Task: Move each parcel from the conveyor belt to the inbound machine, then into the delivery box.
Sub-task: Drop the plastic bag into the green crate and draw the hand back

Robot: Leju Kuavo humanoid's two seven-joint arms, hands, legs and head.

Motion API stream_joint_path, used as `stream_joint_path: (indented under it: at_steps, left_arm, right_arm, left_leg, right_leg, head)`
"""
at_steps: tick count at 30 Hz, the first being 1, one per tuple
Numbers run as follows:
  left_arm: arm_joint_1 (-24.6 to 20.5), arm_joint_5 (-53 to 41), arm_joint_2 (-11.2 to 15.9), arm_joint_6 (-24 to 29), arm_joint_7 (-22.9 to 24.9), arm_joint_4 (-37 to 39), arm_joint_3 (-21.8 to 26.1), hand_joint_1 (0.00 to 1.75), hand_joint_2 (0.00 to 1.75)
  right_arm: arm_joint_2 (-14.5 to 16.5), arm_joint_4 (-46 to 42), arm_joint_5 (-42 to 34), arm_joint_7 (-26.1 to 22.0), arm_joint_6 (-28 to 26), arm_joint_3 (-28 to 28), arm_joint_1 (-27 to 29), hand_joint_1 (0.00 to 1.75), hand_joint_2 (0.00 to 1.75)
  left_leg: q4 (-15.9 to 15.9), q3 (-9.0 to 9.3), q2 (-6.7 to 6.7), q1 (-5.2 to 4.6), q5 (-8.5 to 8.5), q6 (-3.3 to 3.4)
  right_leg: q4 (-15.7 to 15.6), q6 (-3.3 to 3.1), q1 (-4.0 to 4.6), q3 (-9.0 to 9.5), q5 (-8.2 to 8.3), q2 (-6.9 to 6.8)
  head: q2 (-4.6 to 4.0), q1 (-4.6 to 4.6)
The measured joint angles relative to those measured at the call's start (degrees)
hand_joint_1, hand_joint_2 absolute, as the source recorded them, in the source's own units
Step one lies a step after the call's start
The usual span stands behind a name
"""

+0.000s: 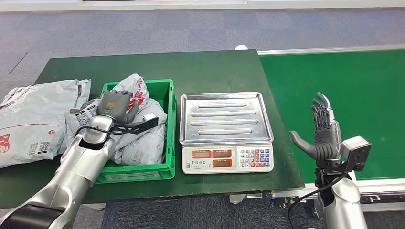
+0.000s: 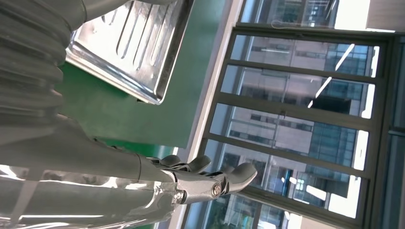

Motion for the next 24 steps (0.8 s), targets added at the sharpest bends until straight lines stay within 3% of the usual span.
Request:
stream_joint_path:
  at_steps: [3,7,12,20,24]
  left_arm:
    - [-0.94,0.01,-0.74,-0.49,-0.63,2.92,-0.01,1.75,0.0]
    - [-1.65,-0.01,-1.57,-1.49,-0.7,5.43,-0.32,0.03,0.0]
    - [-1.7,-0.02,-2.53,0.94,3.59,7.12,-2.58,0.0,0.0]
    - [-1.7,-0.01,-2.99,1.54,3.93,8.02,-3.82,0.0,0.0]
    - [-1.36,0.21,-3.32,4.5,3.73,7.56,-3.82,0.0,0.0]
  right_arm:
    - [-0.01,-0.01,0.09,-0.01,0.01,-0.26,0.13,0.0,1.75]
    - [-0.01,-0.01,0.45,0.01,0.1,-0.34,0.12,0.0,1.75]
    - [-0.01,-0.01,0.79,0.02,0.18,-0.34,0.07,0.0,1.75]
    - [-0.01,-0.01,0.83,0.02,0.17,-0.34,0.07,0.0,1.75]
    - [0.0,-0.01,1.03,0.23,0.18,-0.34,0.06,0.0,1.75]
  left_leg:
    - [-0.04,0.08,0.03,0.01,0.0,-0.01]
    - [-0.09,0.22,0.03,0.01,0.0,-0.01]
    - [-0.09,0.24,0.02,0.02,0.01,-0.01]
    - [-0.09,0.24,0.01,0.01,0.01,-0.01]
    - [-0.09,0.23,0.01,0.02,0.01,-0.01]
  right_leg:
    - [0.0,-0.01,0.01,0.03,0.0,0.04]
    - [0.0,-0.03,0.01,0.16,-0.02,0.03]
    - [0.01,-0.03,0.01,0.21,-0.02,0.0]
    - [0.01,-0.03,0.01,0.22,-0.02,0.0]
    - [0.01,-0.03,0.01,0.2,-0.02,-0.01]
  head:
    - [0.0,-0.01]
    - [0.0,-0.01]
    - [0.0,0.0]
    - [0.0,-0.01]
    - [0.0,-0.01]
